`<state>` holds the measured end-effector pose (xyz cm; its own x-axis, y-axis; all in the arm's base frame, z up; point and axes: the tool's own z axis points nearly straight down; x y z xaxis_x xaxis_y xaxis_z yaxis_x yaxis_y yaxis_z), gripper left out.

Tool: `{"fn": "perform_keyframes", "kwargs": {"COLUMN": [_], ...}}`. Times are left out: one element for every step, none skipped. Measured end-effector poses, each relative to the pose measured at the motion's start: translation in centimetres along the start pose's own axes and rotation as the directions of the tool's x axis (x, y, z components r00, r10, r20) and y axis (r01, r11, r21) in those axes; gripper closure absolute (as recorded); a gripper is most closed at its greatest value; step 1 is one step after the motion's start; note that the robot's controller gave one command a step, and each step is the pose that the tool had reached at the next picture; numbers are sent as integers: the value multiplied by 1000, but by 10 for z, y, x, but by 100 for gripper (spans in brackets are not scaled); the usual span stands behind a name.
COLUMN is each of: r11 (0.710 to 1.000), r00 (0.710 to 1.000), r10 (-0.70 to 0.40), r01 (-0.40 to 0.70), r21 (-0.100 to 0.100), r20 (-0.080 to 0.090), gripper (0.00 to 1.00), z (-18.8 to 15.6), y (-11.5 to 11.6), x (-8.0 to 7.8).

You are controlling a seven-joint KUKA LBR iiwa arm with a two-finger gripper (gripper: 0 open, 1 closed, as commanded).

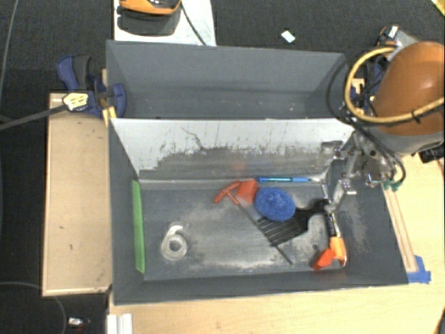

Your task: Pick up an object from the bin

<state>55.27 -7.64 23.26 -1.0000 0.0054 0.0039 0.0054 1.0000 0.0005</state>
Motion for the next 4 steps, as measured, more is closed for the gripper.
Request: {"fn": "perform_keyframes", "kwargs": {"r11": [1000, 986, 935, 826], "r00": [1000, 986, 934, 826], "r10": [-3, -168, -356, -563], "r01": [3, 168, 356, 563], "r21": [1, 3, 6, 9], "r20": [8, 10, 12, 12], "gripper": [0, 0, 0, 0], "z": [-5, 57, 72, 83], "y": [0, 2, 5, 10], "x": [-1, -5, 3, -11]}}
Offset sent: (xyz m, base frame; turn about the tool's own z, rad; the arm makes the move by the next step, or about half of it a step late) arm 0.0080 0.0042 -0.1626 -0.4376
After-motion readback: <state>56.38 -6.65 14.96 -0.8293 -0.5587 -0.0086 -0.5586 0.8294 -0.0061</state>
